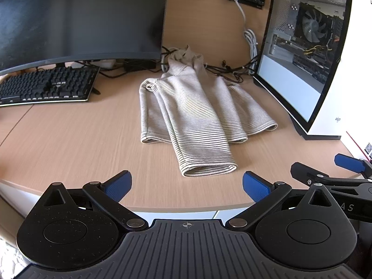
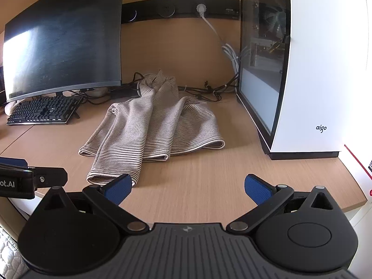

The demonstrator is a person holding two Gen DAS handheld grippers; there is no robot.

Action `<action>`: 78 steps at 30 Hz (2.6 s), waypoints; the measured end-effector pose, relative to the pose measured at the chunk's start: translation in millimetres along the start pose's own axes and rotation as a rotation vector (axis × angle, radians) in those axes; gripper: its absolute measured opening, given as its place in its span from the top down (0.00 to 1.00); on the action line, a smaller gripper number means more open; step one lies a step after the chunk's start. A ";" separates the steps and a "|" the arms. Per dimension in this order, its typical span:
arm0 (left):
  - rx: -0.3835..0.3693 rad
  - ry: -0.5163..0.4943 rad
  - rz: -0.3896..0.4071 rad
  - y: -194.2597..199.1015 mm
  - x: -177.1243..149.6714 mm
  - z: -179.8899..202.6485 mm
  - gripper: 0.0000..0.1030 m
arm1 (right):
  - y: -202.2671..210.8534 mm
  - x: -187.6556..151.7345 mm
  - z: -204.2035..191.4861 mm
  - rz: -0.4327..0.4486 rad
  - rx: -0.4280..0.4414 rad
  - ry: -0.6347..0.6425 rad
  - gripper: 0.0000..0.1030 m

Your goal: Fold clothes

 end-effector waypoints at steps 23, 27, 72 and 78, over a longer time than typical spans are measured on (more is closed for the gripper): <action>0.000 0.002 -0.012 -2.0 -0.4 1.1 0.00 | -1.3 -2.6 3.2 -0.008 -0.002 -0.014 0.00; 0.000 0.000 -0.013 -2.1 -0.2 1.9 0.00 | -1.2 -1.9 3.6 -0.007 -0.003 -0.016 0.00; 0.000 0.004 -0.032 -6.2 -2.0 -0.2 0.00 | -5.6 -2.5 5.3 -0.025 -0.007 -0.027 0.00; -0.002 0.006 -0.037 -8.3 -1.9 -0.2 0.00 | -7.1 -2.9 6.0 -0.029 -0.009 -0.029 0.00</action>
Point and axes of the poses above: each gripper's, at about its wrist camera, not at the fingertips, and y roughly against the way its jaws point, z to its right, x to its top, the point moved 4 cm from there along -y, roughly the way its jaws point, and after that the axes turned 1 degree about -y, right-handed, at the moved point
